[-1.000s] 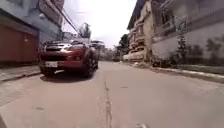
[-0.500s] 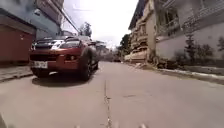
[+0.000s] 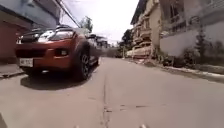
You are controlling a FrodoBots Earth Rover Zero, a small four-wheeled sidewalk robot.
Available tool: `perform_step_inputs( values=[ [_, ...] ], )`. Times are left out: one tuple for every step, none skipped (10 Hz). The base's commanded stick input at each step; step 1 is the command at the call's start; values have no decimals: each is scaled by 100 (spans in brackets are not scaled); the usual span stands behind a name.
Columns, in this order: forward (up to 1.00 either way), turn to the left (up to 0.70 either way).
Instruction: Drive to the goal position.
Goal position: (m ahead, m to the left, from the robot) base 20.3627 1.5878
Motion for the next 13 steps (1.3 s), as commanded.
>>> perform_step_inputs(
  values=[
    [100, 0],
    [100, 0],
    [100, 0],
    [100, 0],
    [100, 0],
    [100, 0],
    [100, -4],
    [100, -8],
    [100, -11],
    [100, -15],
    [100, -19],
    [100, -23],
    [100, -27]
  ],
)
